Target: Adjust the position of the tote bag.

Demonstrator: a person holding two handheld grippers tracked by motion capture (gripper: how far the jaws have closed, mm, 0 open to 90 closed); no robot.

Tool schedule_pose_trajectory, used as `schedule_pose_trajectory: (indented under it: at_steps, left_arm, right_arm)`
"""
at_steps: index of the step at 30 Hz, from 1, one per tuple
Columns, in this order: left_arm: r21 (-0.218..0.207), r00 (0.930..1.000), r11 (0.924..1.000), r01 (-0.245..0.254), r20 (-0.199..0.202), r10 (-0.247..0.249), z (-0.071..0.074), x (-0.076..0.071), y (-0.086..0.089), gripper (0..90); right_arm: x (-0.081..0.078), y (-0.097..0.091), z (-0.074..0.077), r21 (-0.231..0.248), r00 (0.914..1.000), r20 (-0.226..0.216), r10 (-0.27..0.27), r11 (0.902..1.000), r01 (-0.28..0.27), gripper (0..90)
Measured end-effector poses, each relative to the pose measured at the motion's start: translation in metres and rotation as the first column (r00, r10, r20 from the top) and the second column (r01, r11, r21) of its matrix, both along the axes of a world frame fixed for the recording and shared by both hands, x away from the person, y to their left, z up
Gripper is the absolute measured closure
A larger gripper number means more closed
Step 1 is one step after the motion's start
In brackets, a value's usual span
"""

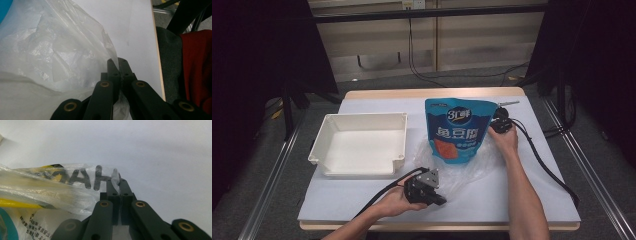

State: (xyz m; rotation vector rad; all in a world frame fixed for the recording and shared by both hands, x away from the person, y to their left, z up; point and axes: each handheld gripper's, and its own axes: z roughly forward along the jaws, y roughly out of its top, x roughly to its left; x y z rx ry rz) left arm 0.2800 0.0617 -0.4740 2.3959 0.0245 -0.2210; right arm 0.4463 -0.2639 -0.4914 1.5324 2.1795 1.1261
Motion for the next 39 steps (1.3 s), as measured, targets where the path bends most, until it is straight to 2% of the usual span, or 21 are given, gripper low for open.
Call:
schedule_pose_trajectory:
  at_steps: [2,3,4,6,8,10,11,13,16,17,19,20,23,25,27,28,30,33,35,37,39]
  left_arm:
    - [-0.013,0.9998,0.9998,-0.014,-0.014,0.014,-0.001,0.000,0.001,90.0]
    - [-0.017,0.9993,0.9996,-0.022,-0.029,0.021,-0.002,0.001,0.002,88.1]
    - [-0.023,0.9993,0.9994,-0.026,-0.029,0.025,-0.001,0.002,0.003,83.0]
    - [-0.038,0.9989,0.9986,-0.036,-0.032,0.035,0.002,0.002,0.004,74.8]
    - [-0.067,0.9980,0.9960,-0.059,-0.027,0.058,0.010,0.004,0.008,72.5]
    - [-0.110,0.9962,0.9904,-0.084,-0.031,0.081,0.018,0.005,0.014,69.5]
    - [-0.118,0.9948,0.9878,-0.101,-0.021,0.100,0.023,0.006,0.018,67.5]
    - [-0.146,0.9920,0.9813,-0.125,-0.007,0.126,0.031,0.007,0.027,65.2]
    - [-0.169,0.9864,0.9720,-0.163,-0.009,0.164,0.037,0.005,0.035,61.9]
    - [-0.168,0.9861,0.9720,-0.164,-0.002,0.166,0.040,0.005,0.038,59.7]
    - [-0.189,0.9835,0.9657,-0.178,-0.003,0.181,0.044,0.006,0.042,59.5]
    - [-0.184,0.9827,0.9661,-0.181,0.005,0.185,0.046,0.008,0.044,59.4]
    - [-0.229,0.9763,0.9494,-0.215,-0.024,0.215,0.050,0.012,0.050,59.5]
    - [-0.230,0.9754,0.9485,-0.218,-0.017,0.220,0.054,0.015,0.055,60.2]
    - [-0.244,0.9715,0.9412,-0.234,-0.021,0.236,0.059,0.017,0.060,61.7]
    - [-0.262,0.9679,0.9329,-0.247,-0.020,0.251,0.062,0.019,0.064,61.7]
    - [-0.277,0.9638,0.9250,-0.260,-0.014,0.266,0.069,0.022,0.070,62.1]
    - [-0.301,0.9554,0.9106,-0.283,-0.006,0.295,0.078,0.027,0.079,62.6]
    - [-0.322,0.9488,0.8972,-0.303,-0.013,0.316,0.084,0.034,0.087,63.4]
    - [-0.321,0.9414,0.8905,-0.323,-0.011,0.337,0.087,0.040,0.092,63.7]
    - [-0.318,0.9317,0.8811,-0.350,-0.019,0.363,0.089,0.050,0.099,63.7]
  right_arm:
    - [-0.002,0.001,0.001,-0.011,0.9999,0.003,0.014,0.9998,-0.014,89.3]
    - [-0.003,0.000,0.001,-0.008,0.9995,0.002,0.031,0.9995,-0.031,84.7]
    - [-0.004,0.000,0.002,0.014,0.9990,-0.003,0.045,0.9989,-0.045,79.0]
    - [-0.008,-0.001,0.008,0.019,0.9979,0.019,0.062,0.9979,-0.062,75.4]
    - [-0.013,-0.002,0.016,0.031,0.9959,0.042,0.080,0.9962,-0.081,66.1]
    - [-0.020,-0.003,0.025,0.027,0.9939,0.071,0.084,0.9959,-0.086,64.2]
    - [-0.024,-0.004,0.030,0.023,0.9914,0.092,0.093,0.9952,-0.095,63.2]
    - [-0.033,-0.006,0.040,0.017,0.9884,0.122,0.090,0.9955,-0.093,56.8]
    - [-0.045,-0.011,0.056,0.026,0.9823,0.168,0.083,0.9957,-0.089,50.1]
    - [-0.049,-0.013,0.060,0.024,0.9804,0.182,0.076,0.9964,-0.081,47.8]
    - [-0.055,-0.019,0.067,0.018,0.9775,0.199,0.070,0.9970,-0.075,41.9]
    - [-0.058,-0.023,0.070,0.031,0.9768,0.205,0.063,0.9970,-0.071,41.0]
    - [-0.067,-0.036,0.075,0.066,0.9732,0.224,0.052,0.9955,-0.068,39.2]
    - [-0.074,-0.041,0.077,0.062,0.9715,0.232,0.047,0.9960,-0.063,39.3]
    - [-0.082,-0.044,0.079,0.060,0.9700,0.238,0.048,0.9962,-0.064,40.3]
    - [-0.087,-0.045,0.080,0.048,0.9703,0.236,0.053,0.9967,-0.066,40.8]
    - [-0.099,-0.045,0.081,0.024,0.9702,0.234,0.062,0.9972,-0.070,41.0]
    - [-0.117,-0.044,0.082,0.020,0.9685,0.240,0.067,0.9971,-0.074,43.4]
    - [-0.127,-0.042,0.083,0.014,0.9683,0.242,0.063,0.9976,-0.068,43.6]
    - [-0.135,-0.040,0.084,0.011,0.9663,0.242,0.086,0.9957,-0.092,46.2]
    - [-0.144,-0.037,0.086,0.022,0.9637,0.241,0.115,0.9920,-0.124,53.6]
